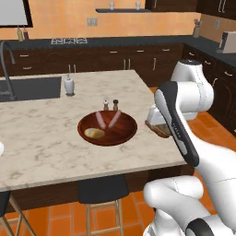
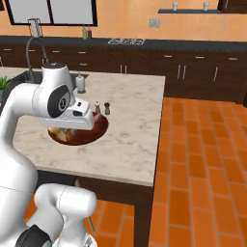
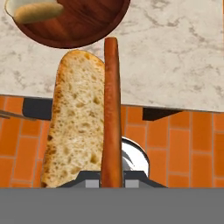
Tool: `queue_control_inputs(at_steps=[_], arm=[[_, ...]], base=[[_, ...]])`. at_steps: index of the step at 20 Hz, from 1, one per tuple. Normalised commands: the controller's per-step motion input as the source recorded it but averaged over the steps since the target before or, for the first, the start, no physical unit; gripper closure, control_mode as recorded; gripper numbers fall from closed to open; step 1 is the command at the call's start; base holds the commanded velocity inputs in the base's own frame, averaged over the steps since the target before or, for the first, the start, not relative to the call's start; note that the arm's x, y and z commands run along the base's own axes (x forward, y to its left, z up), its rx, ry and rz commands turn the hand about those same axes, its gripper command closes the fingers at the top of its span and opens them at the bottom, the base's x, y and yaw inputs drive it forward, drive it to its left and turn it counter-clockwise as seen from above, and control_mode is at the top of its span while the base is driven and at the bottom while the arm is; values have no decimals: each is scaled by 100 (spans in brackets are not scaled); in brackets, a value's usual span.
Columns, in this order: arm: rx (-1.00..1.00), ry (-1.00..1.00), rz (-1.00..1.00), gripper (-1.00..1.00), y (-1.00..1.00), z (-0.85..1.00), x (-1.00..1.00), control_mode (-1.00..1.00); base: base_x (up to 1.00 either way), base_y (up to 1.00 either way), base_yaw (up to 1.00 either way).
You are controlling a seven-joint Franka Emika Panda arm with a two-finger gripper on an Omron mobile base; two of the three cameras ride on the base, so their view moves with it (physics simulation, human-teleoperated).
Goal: Place one bun and one sausage from the bowl on each plate.
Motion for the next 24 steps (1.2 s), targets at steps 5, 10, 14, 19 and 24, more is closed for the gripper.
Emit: queue_control_inputs(at_steps=[5, 10, 14, 19, 24], arm=[[1, 0, 0, 100, -9, 0, -18, 100], [0, 0, 0, 100, 0, 0, 0, 100], [0, 0, 0, 100, 0, 0, 0, 100], [0, 0, 0, 100, 0, 0, 0, 100], [0, 0, 0, 100, 0, 0, 0, 100]], base=[[-7, 0, 0], [-14, 87, 0], [0, 100, 0], [0, 72, 0], [8, 25, 0]])
